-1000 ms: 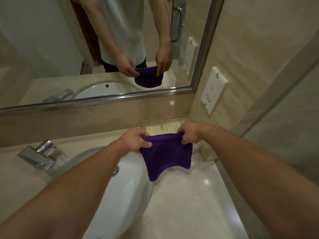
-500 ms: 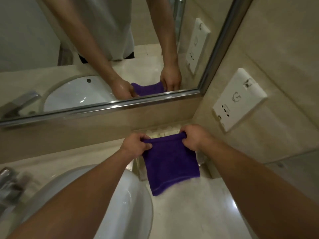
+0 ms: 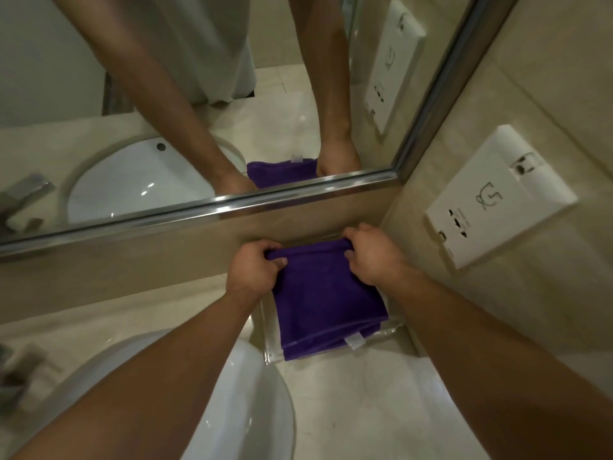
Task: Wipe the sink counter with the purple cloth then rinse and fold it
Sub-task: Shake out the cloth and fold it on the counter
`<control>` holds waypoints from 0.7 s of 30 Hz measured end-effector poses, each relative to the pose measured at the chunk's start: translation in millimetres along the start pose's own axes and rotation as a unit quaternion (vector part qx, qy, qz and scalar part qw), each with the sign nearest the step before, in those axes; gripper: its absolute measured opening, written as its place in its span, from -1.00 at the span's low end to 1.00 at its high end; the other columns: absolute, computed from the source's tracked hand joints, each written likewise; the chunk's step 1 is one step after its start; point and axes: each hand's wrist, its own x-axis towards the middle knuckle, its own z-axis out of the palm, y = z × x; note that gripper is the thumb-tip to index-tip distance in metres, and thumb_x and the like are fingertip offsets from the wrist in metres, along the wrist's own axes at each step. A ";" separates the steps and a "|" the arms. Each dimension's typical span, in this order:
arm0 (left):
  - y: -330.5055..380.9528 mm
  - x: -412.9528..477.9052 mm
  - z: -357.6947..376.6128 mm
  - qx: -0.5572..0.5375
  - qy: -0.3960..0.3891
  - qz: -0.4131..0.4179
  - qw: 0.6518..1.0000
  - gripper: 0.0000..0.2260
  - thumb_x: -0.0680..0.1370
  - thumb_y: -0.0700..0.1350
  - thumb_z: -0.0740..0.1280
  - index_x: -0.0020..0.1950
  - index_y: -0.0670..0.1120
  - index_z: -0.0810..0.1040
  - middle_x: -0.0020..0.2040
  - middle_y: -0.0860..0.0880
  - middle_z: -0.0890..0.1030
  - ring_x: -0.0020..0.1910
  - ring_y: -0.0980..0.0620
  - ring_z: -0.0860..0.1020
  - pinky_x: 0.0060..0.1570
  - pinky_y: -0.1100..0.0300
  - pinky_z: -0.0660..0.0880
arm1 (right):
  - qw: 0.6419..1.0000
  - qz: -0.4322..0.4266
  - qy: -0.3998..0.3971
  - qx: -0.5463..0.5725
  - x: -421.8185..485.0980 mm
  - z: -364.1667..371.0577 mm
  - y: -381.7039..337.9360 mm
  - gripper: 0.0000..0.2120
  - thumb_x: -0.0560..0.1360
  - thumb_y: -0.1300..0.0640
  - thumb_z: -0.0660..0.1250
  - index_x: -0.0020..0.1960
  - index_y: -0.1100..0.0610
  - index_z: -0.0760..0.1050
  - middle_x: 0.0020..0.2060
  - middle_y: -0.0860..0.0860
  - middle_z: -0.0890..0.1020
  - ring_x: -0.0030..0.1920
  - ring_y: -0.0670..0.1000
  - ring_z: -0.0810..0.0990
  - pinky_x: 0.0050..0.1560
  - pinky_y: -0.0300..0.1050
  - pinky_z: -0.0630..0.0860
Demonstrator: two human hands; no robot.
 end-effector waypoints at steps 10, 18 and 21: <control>-21.2 -62.6 57.3 0.377 -0.008 0.235 0.896 -0.40 0.61 0.20 -0.05 0.61 -0.03 0.12 0.62 -0.12 0.06 0.61 -0.11 -0.04 0.53 -0.07 -0.19 | 0.992 -0.082 0.083 -0.053 -64.1 72.4 -19.3 -0.46 0.59 -0.03 0.03 0.50 0.15 0.36 0.47 0.14 0.40 0.50 0.15 0.33 0.49 0.10 0.24; -26.7 -44.6 54.0 0.414 -0.040 0.232 0.880 -0.40 0.63 0.26 -0.14 0.61 0.04 -0.14 0.63 -0.07 -0.12 0.59 -0.07 -0.22 0.56 -0.08 -0.21 | 0.993 -0.046 0.098 -0.035 -56.5 80.4 -20.6 -0.41 0.61 -0.05 -0.07 0.57 0.18 0.20 0.55 0.11 0.26 0.56 0.10 0.19 0.53 0.06 0.11; -25.2 -44.5 54.0 0.420 -0.047 0.219 0.879 -0.41 0.64 0.25 -0.15 0.61 0.05 -0.18 0.62 -0.06 -0.17 0.59 -0.06 -0.24 0.55 -0.06 -0.25 | 0.994 -0.044 0.088 -0.041 -54.9 81.7 -19.9 -0.39 0.61 -0.07 -0.15 0.60 0.15 0.11 0.58 0.08 0.17 0.59 0.08 0.09 0.56 0.03 -0.01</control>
